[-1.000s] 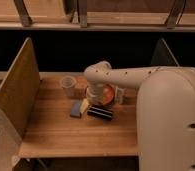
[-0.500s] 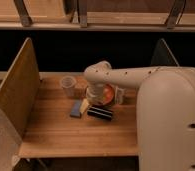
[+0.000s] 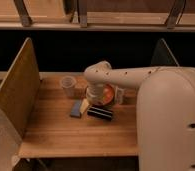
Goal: Pick up the ceramic cup
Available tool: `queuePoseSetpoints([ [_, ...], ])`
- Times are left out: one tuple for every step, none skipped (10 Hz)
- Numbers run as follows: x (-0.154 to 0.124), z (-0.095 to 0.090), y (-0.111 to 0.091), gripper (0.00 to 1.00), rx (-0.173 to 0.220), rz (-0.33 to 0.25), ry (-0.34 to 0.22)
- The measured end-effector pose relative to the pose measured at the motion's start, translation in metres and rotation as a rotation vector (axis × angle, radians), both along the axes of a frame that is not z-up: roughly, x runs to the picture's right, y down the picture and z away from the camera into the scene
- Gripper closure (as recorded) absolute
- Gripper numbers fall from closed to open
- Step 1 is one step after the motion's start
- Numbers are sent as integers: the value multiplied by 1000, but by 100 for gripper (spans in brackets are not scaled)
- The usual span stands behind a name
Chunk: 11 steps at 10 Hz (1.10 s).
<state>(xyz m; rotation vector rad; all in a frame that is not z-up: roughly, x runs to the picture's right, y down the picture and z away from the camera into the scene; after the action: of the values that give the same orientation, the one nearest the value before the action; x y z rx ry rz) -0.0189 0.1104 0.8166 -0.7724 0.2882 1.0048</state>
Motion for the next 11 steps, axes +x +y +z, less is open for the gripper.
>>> queuePoseSetpoints([
  [0,0,0,20,0,0,0],
  [0,0,0,20,0,0,0],
  [0,0,0,20,0,0,0],
  [0,0,0,20,0,0,0],
  [0,0,0,20,0,0,0],
  [0,0,0,20,0,0,0],
  [0,0,0,20,0,0,0],
  [0,0,0,20,0,0,0],
  [0,0,0,20,0,0,0],
  [0,-1,-1,20,3,-3,0],
  [0,-1,-3,20,12,-12,-1],
])
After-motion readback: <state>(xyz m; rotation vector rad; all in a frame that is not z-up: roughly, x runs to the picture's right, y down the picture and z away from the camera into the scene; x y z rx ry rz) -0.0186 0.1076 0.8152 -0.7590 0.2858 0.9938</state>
